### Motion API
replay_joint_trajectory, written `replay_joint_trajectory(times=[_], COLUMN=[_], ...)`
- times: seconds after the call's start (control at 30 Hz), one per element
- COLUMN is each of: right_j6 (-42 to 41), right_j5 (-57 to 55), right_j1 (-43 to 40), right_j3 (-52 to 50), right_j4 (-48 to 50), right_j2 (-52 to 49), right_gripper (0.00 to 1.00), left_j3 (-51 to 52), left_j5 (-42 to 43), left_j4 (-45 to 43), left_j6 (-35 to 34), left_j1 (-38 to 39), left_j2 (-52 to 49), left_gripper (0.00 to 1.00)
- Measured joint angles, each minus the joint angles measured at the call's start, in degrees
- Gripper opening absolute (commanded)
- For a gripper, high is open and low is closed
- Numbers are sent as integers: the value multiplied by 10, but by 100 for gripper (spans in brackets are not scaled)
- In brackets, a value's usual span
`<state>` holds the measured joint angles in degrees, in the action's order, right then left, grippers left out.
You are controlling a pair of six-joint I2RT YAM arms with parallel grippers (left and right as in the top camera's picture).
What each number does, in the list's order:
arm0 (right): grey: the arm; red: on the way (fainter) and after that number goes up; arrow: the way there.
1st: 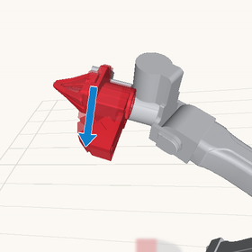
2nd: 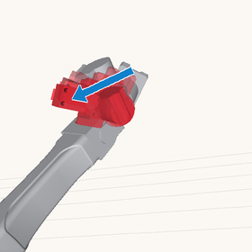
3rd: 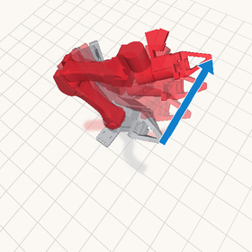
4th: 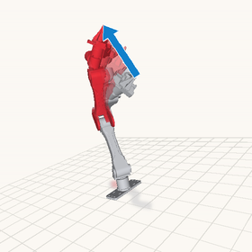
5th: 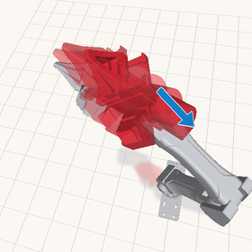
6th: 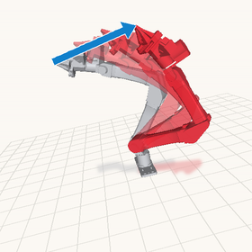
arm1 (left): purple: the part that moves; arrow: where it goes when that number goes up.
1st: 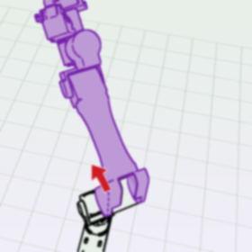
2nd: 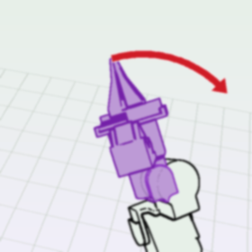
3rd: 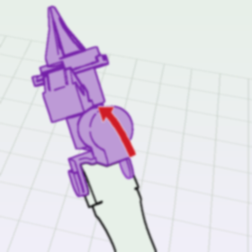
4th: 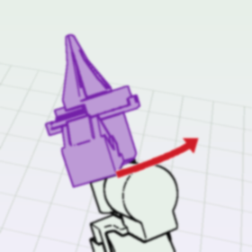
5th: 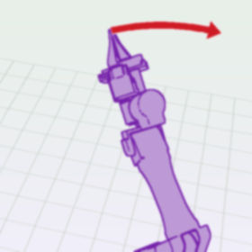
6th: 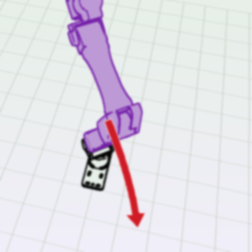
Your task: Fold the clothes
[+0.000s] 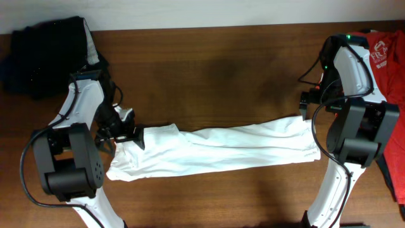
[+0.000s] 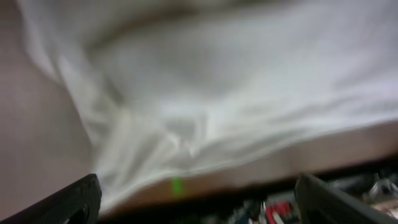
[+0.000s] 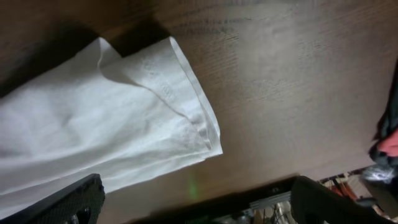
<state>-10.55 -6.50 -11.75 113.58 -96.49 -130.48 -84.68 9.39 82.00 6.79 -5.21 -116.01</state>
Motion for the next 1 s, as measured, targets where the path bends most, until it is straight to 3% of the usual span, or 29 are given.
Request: replay_joint_trajectory(times=[0.1,0.13,0.17,0.3,0.57,1.0], right_j6=[0,0,0,0,0,0], right_j5=[10,12,16,18,19,29], right_j1=[0,0,0,0,0,0], right_j3=[0,0,0,0,0,0], right_j4=[10,12,15,23,29,29], right_j2=[0,0,0,0,0,0], right_gripper=[99,99,99,99,99,99], left_j3=[1,1,2,3,3,3], left_j5=[0,0,0,29,78,90], left_j4=[-76,-96,-150,-195,-213,-244], left_j6=[0,0,0,41,131,162], left_j1=[0,0,0,4,74,142], left_j2=[0,0,0,0,0,0], left_gripper=[89,79,78,79,79,80])
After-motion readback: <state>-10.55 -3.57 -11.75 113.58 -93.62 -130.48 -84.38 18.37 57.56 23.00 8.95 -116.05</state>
